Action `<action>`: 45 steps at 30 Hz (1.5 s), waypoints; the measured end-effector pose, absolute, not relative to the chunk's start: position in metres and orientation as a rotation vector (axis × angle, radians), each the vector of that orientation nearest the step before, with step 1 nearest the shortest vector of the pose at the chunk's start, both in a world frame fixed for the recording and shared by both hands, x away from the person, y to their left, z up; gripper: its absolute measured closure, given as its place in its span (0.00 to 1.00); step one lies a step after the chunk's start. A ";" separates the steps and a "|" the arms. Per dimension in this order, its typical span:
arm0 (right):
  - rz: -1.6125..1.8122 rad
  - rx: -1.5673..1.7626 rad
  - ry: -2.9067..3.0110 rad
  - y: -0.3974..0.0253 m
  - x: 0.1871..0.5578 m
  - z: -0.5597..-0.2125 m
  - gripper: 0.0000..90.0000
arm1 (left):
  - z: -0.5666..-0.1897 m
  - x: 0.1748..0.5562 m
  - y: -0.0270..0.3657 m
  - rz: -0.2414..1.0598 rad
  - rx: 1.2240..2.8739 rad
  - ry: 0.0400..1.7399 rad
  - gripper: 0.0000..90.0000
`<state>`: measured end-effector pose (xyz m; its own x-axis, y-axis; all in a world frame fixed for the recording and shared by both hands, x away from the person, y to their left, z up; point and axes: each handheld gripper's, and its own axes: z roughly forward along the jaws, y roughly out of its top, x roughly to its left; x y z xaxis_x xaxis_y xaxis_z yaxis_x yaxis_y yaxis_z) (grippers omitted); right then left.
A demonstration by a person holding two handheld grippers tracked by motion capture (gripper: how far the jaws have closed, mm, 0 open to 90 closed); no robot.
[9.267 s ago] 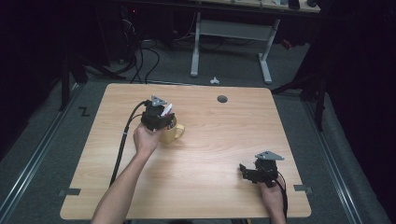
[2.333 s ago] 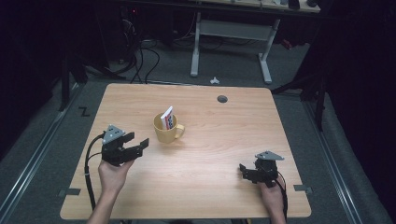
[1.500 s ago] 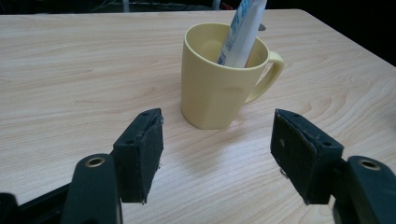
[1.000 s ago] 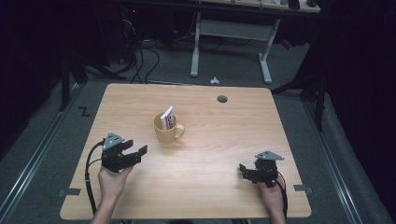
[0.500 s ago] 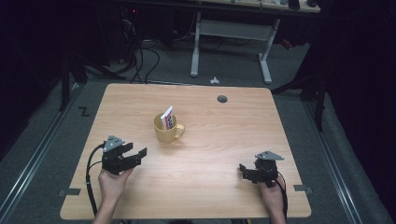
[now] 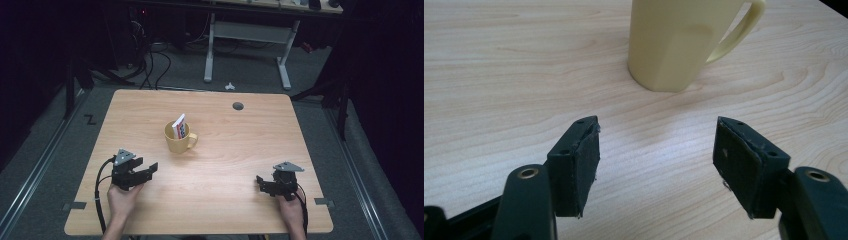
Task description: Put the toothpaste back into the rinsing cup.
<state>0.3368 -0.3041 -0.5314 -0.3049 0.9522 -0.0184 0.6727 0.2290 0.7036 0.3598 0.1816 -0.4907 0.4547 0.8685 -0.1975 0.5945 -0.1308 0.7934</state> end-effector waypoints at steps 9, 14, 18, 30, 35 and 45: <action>0.831 1.490 2.059 -0.304 0.337 -0.531 0.16 | -0.501 0.359 0.180 0.390 1.845 1.259 0.40; 0.831 1.490 2.059 -0.304 0.337 -0.531 0.16 | -0.506 0.359 0.178 0.401 1.861 1.262 0.40; 0.832 1.490 2.059 -0.304 0.337 -0.531 0.16 | -0.510 0.359 0.177 0.398 1.866 1.274 0.40; 0.831 1.490 2.059 -0.304 0.337 -0.531 0.16 | -0.524 0.360 0.172 0.416 1.892 1.292 0.40; 0.832 1.490 2.059 -0.304 0.337 -0.531 0.16 | -0.527 0.361 0.168 0.445 1.925 1.289 0.40; 0.831 1.492 2.059 -0.304 0.337 -0.531 0.16 | -0.533 0.362 0.159 0.471 1.964 1.277 0.40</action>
<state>0.3368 -0.3040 -0.5315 -0.3045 0.9523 -0.0182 0.6728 0.2285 0.7036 0.3624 0.1591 -0.5332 0.4387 0.8947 -0.0846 0.6255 -0.2364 0.7436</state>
